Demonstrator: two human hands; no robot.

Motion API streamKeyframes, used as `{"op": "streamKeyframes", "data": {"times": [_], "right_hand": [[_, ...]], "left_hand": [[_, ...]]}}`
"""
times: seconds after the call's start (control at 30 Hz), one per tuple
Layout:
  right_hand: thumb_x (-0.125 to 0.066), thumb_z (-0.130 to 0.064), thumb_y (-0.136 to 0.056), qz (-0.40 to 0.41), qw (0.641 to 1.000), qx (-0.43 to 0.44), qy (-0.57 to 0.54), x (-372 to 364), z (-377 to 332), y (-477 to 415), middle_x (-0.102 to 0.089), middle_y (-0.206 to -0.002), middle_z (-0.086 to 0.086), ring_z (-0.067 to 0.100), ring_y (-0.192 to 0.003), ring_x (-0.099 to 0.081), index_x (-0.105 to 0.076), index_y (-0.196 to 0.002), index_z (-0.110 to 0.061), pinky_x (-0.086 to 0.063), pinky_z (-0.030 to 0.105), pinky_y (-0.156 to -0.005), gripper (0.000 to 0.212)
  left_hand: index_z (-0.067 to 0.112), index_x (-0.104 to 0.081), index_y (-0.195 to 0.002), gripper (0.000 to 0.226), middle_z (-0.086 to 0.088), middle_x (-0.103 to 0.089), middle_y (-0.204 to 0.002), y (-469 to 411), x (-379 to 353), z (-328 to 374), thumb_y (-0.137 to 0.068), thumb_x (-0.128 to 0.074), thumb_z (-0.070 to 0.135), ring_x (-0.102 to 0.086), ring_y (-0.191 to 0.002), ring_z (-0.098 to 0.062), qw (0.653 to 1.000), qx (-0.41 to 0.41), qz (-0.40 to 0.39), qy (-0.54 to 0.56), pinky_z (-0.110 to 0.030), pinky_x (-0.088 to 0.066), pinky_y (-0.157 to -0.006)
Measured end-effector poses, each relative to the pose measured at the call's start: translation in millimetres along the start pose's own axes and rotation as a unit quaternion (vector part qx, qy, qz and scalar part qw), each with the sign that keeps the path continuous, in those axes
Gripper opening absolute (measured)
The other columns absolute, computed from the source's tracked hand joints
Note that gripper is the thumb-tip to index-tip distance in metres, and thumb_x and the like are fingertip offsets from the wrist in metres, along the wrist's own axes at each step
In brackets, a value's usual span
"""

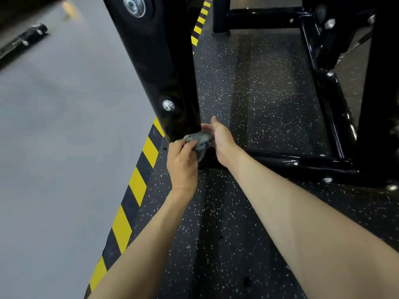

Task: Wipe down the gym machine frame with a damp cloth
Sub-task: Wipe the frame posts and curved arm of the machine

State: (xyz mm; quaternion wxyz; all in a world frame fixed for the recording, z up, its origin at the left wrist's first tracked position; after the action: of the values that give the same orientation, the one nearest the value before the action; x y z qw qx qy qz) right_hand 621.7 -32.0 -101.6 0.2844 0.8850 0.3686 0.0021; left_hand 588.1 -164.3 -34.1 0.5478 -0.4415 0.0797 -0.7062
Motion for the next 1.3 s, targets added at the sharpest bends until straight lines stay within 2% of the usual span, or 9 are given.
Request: {"op": "streamKeyframes", "data": {"times": [0.17,0.3,0.43,0.53,0.77,0.93,1.1,1.2,1.3], "right_hand": [[-0.030,-0.052,-0.101,-0.010,1.000,-0.011,0.006,2.1,3.6,-2.7,-0.068,-0.106,0.004,0.024,-0.111,-0.059,-0.066,-0.100,-0.015,-0.041,0.043,-0.102,0.052],[-0.029,-0.051,-0.102,-0.029,0.999,-0.014,-0.016,-2.1,2.1,2.0,-0.067,-0.107,0.006,0.019,-0.098,-0.062,-0.063,-0.112,-0.011,-0.047,0.032,-0.076,0.054],[-0.033,-0.060,-0.097,-0.006,0.999,-0.018,-0.035,2.0,1.4,-0.9,-0.068,-0.109,0.008,0.025,-0.109,-0.060,-0.065,-0.110,-0.011,-0.046,0.042,-0.098,0.060],[-0.027,-0.059,-0.099,-0.014,1.000,-0.010,-0.012,-0.6,5.0,2.7,-0.068,-0.114,0.004,0.024,-0.116,-0.057,-0.067,-0.098,-0.017,-0.034,0.049,-0.109,0.058],[-0.030,-0.061,-0.097,0.004,1.000,-0.008,-0.011,-2.3,3.9,7.6,-0.062,-0.124,0.011,0.028,-0.117,-0.055,-0.069,-0.086,-0.022,-0.038,0.045,-0.107,0.056],[-0.030,-0.050,-0.102,0.012,1.000,-0.005,-0.014,-2.0,-0.5,7.8,-0.065,-0.122,0.013,0.026,-0.115,-0.059,-0.063,-0.112,-0.005,-0.043,0.031,-0.091,0.057],[-0.027,-0.053,-0.101,-0.014,1.000,0.026,-0.010,-4.3,-9.9,18.9,-0.067,-0.114,0.007,0.023,-0.116,-0.058,-0.064,-0.109,-0.016,-0.036,0.041,-0.111,0.053],[-0.024,-0.055,-0.101,-0.024,0.999,0.027,-0.022,2.0,-15.6,20.7,-0.062,-0.122,0.007,0.022,-0.118,-0.055,-0.061,-0.107,-0.017,-0.028,0.045,-0.115,0.054],[-0.025,-0.057,-0.100,-0.029,0.999,0.024,-0.017,1.7,-22.5,19.5,-0.063,-0.114,0.005,0.021,-0.112,-0.057,-0.062,-0.098,-0.020,-0.032,0.045,-0.113,0.053]], "left_hand": [[0.002,-0.072,-0.086,0.023,-0.012,-0.062,-0.085,11.2,-14.5,-3.5,-0.074,-0.057,-0.010,-0.047,-0.083,-0.023,0.997,-0.048,-0.045,-0.049,-0.038,-0.049,-0.063],[0.001,-0.073,-0.091,0.026,-0.012,-0.063,-0.085,-2.5,-7.6,16.5,-0.079,-0.050,-0.001,-0.048,-0.082,-0.021,0.998,-0.039,-0.046,-0.020,-0.034,-0.048,-0.067],[-0.002,-0.072,-0.095,0.025,-0.016,-0.064,-0.091,-9.5,-15.1,33.8,-0.082,-0.050,-0.001,-0.047,-0.085,-0.022,0.993,-0.113,-0.041,-0.017,-0.035,-0.049,-0.071],[0.000,-0.071,-0.097,0.027,-0.016,-0.064,-0.092,27.0,-26.1,0.7,-0.073,-0.062,-0.008,-0.046,-0.086,-0.023,0.992,-0.064,-0.087,-0.072,-0.038,-0.045,-0.071],[-0.004,-0.072,-0.096,0.026,-0.018,-0.065,-0.092,-3.3,10.9,2.1,-0.085,-0.048,-0.001,-0.048,-0.088,-0.024,0.997,-0.070,0.018,-0.040,-0.025,-0.042,-0.077],[0.001,-0.073,-0.095,0.029,-0.014,-0.064,-0.087,11.9,-3.7,-35.3,-0.078,-0.051,-0.007,-0.055,-0.086,-0.030,0.996,0.060,-0.057,-0.041,-0.043,-0.050,-0.071],[0.001,-0.069,-0.105,0.027,-0.011,-0.055,-0.092,-33.8,35.6,47.9,-0.083,-0.055,-0.003,-0.050,-0.086,-0.020,0.994,-0.047,0.082,0.053,-0.026,-0.044,-0.076],[0.002,-0.069,-0.104,0.035,-0.010,-0.051,-0.090,-65.2,57.0,76.7,-0.076,-0.053,-0.013,-0.049,-0.083,-0.022,0.979,-0.065,0.182,0.068,-0.031,-0.046,-0.073],[0.002,-0.068,-0.100,0.038,-0.003,-0.050,-0.096,-45.4,48.6,60.9,-0.072,-0.049,-0.015,-0.050,-0.089,-0.022,0.988,-0.054,0.137,0.047,-0.040,-0.049,-0.077]]}}
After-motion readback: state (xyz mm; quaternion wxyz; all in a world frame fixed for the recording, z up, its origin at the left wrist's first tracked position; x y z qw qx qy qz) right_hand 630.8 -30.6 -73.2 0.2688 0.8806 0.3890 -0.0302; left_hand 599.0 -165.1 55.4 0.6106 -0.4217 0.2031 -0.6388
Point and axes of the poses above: each hand's wrist, its own y-axis away from the middle knuckle, its own x-axis out of the back of the hand, z = x × y, the point moved 10 cm from there along -y, towards the middle knuckle
